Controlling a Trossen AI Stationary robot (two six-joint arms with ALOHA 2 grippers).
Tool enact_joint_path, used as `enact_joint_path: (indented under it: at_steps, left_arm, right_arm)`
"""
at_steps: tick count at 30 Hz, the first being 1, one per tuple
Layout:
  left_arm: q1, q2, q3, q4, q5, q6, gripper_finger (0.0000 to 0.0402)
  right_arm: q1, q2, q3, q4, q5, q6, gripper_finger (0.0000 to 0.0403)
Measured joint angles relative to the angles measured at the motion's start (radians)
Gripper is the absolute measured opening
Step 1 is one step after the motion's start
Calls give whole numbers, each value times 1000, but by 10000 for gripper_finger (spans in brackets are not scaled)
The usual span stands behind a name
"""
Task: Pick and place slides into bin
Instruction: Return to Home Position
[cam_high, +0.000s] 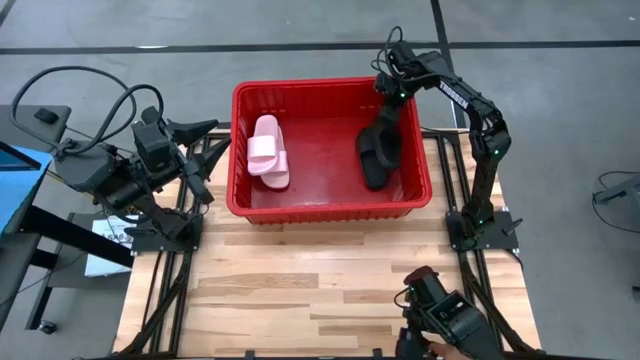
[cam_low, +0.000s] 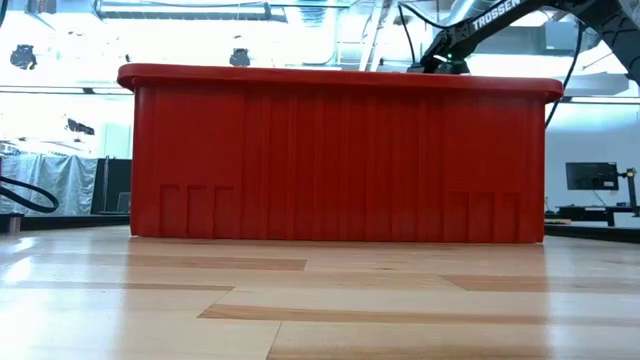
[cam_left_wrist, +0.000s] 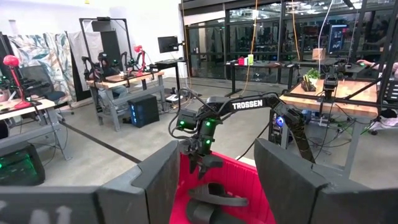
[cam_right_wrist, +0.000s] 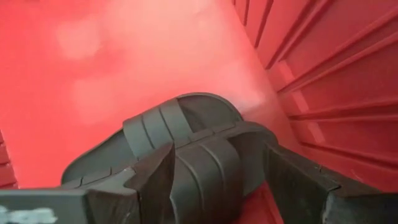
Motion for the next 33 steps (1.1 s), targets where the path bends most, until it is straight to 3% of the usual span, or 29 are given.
enact_joint_path:
  at_steps: [7,15,21,24,29,33]
  left_arm:
    - [0,0,0,1,-1,1,199]
    - [0,-21,0,3,-93,66,199]
    - [0,-68,0,-47,-134,76,199]
    - [0,-100,0,-150,-173,1,199]
    - [0,-141,0,-393,-196,-201,199]
    - [0,-147,-35,-640,-318,-469,199]
  right_arm:
    - [-1,-7,39,-12,6,27,229]
    - [29,-13,301,-68,-8,151,228]
    - [84,-97,470,-61,-100,210,228]
    - [131,-183,470,-8,-161,231,228]
    - [218,-327,466,16,-166,237,228]
    - [279,-417,464,46,-166,333,227]
